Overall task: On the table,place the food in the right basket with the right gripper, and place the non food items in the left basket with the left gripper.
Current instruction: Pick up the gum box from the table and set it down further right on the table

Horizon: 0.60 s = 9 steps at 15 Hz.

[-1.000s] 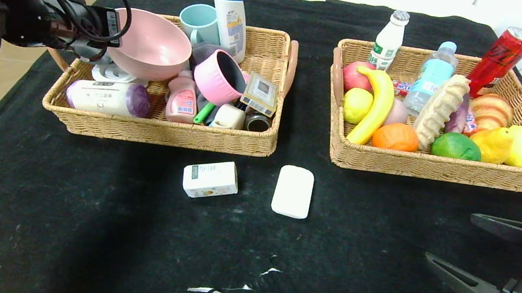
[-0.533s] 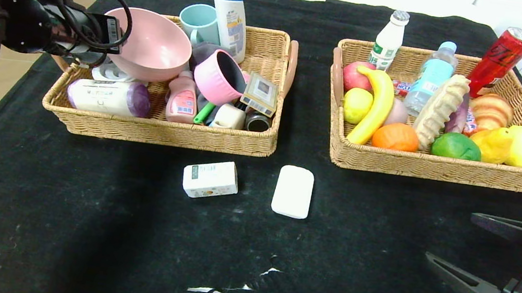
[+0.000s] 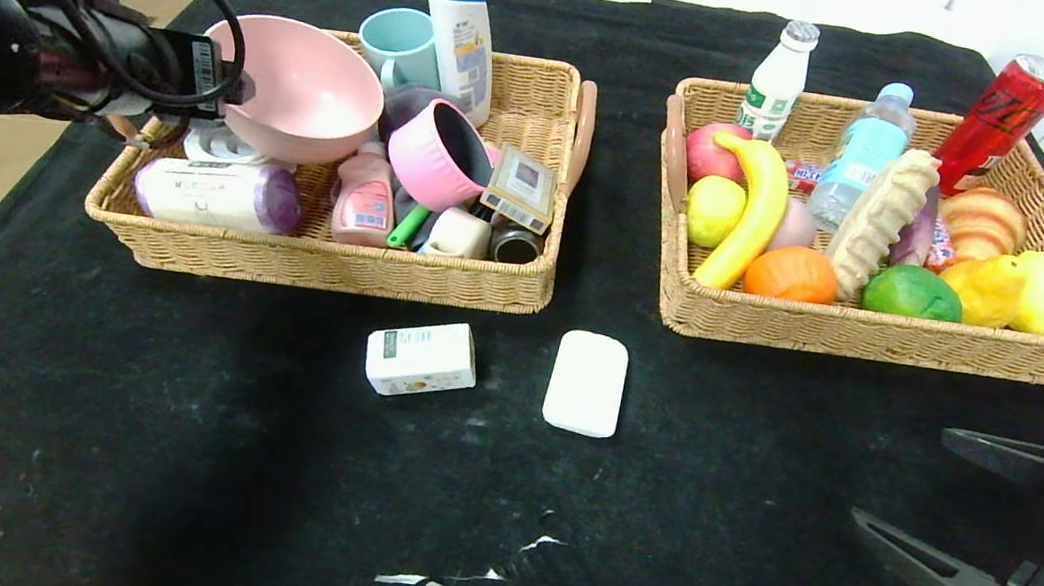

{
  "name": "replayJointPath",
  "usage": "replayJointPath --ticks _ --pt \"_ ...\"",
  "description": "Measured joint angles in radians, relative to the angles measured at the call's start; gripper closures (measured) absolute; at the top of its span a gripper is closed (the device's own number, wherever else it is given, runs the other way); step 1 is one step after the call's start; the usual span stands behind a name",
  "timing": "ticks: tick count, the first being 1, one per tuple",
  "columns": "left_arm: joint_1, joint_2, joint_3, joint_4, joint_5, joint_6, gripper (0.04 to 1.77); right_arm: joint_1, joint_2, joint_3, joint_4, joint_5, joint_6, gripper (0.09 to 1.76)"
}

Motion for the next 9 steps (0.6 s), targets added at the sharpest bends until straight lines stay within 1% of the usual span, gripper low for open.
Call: replayJointPath --ticks 2,7,9 --pt "-0.038 -0.061 0.072 0.001 0.0 0.0 0.22 0.009 0.0 0.003 0.0 0.0 0.001 0.14" --pt "-0.193 -0.204 0.247 0.011 0.001 -0.001 0.16 0.013 0.0 0.007 0.0 0.0 0.001 0.14" --pt "-0.25 -0.242 0.311 0.035 -0.011 0.009 0.15 0.013 0.0 0.008 0.0 0.0 0.002 0.14"
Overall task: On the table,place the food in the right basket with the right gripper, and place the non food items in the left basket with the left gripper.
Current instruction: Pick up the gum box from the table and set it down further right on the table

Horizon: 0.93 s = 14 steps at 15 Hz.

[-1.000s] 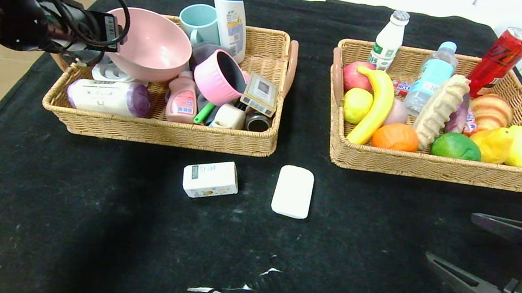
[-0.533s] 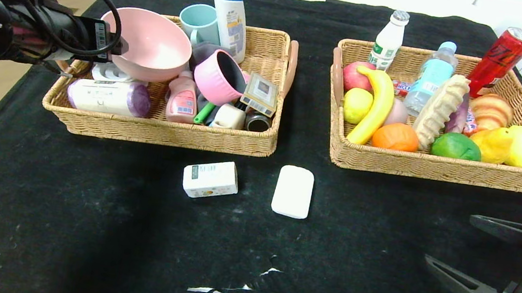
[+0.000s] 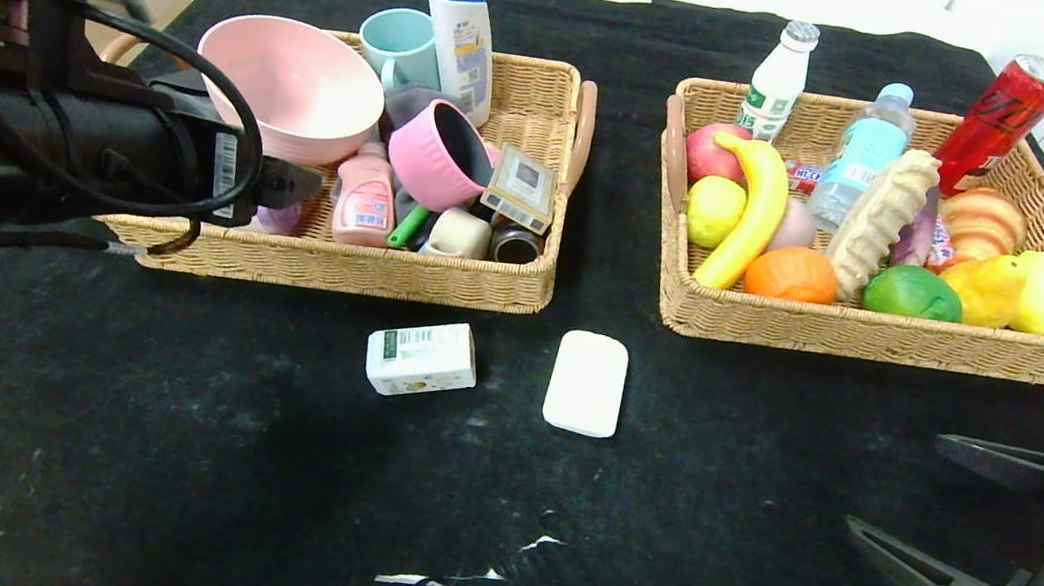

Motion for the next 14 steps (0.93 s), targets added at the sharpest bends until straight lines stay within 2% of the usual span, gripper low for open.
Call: replayJointPath --ticks 7,10,14 --pt "-0.126 -0.029 0.137 0.005 -0.033 0.038 0.12 0.005 -0.008 0.0 0.0 0.0 -0.002 0.14" --pt "-0.149 -0.017 0.193 -0.002 -0.076 0.154 0.11 0.006 -0.008 0.008 0.0 -0.002 -0.032 0.14" --pt "-0.174 0.029 0.204 0.003 -0.155 0.25 0.11 0.006 -0.006 0.011 0.0 -0.002 -0.033 0.14"
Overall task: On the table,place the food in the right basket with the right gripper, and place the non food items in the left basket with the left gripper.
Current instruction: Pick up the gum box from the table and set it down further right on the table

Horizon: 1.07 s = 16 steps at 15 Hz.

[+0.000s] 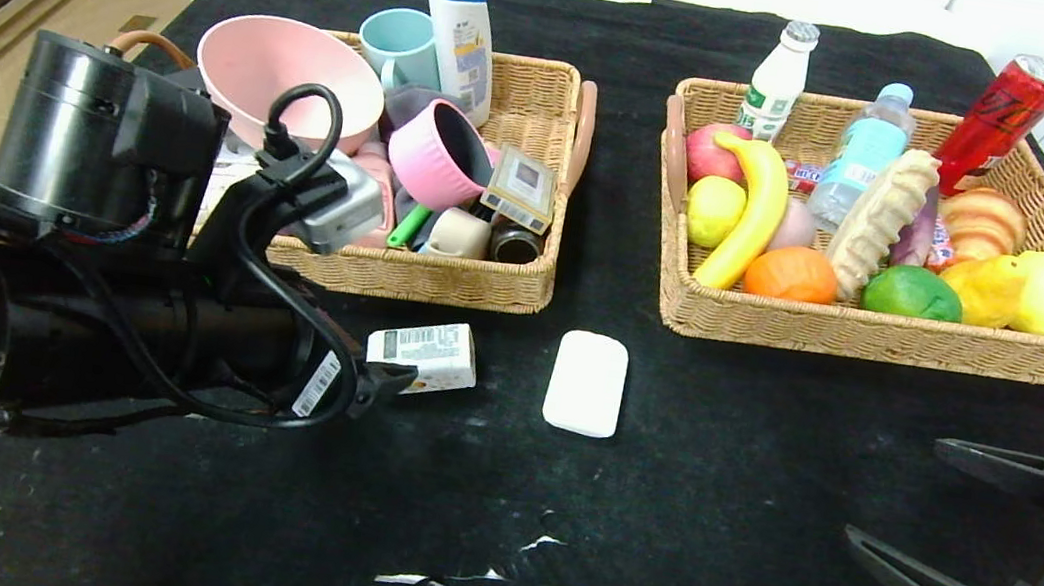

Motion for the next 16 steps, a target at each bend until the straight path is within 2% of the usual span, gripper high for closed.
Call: replayJointPath --ticks 2,7,13,16 --pt "-0.005 0.025 -0.014 0.017 -0.038 0.041 0.11 0.0 0.001 0.0 0.0 -0.001 0.0 0.14" --pt "0.01 0.074 -0.168 0.243 -0.102 0.056 0.1 0.0 0.003 0.001 0.0 0.0 -0.001 0.14" --pt "0.037 0.179 -0.319 0.292 -0.12 0.114 0.1 0.006 0.003 0.006 0.0 -0.001 -0.007 0.14" --pt "0.038 0.219 -0.353 0.297 -0.125 0.131 0.09 0.006 0.004 0.007 0.0 -0.001 -0.009 0.14"
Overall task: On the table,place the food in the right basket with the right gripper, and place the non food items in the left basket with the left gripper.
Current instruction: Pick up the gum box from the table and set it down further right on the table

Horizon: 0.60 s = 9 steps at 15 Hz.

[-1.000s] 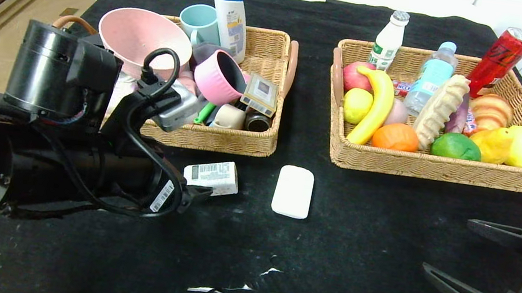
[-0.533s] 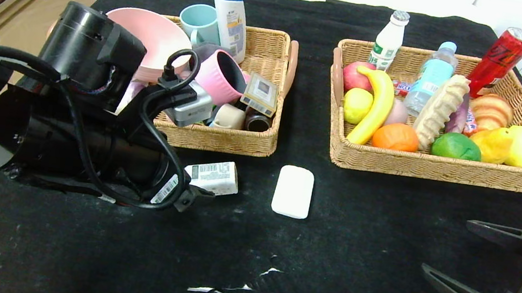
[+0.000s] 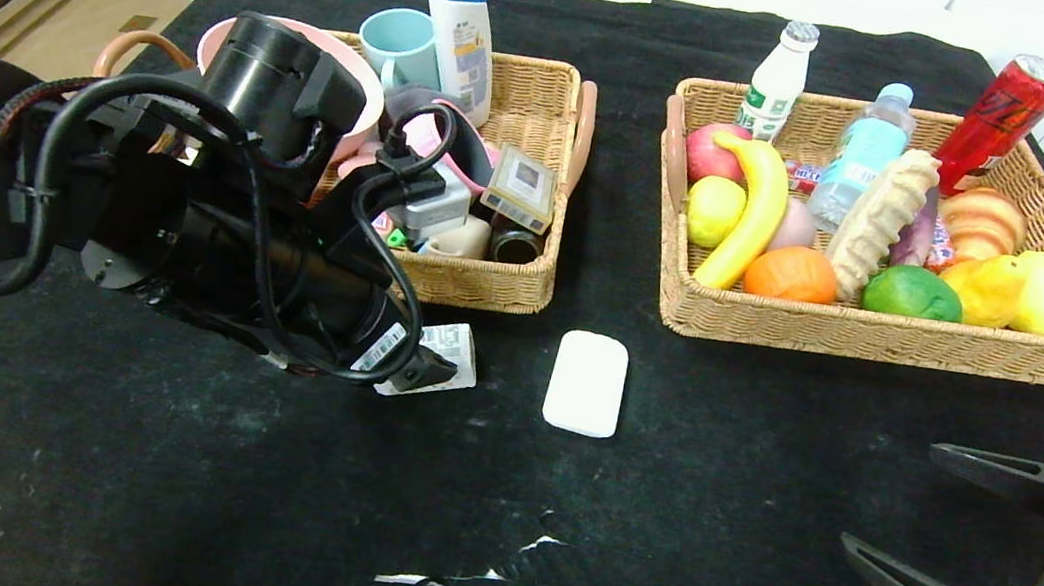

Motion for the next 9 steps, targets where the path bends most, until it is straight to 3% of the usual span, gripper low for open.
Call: replayJointPath --ticks 9 --pt "-0.002 0.038 -0.002 0.0 0.001 0.01 0.09 0.009 0.0 0.007 0.0 0.0 0.0 0.14"
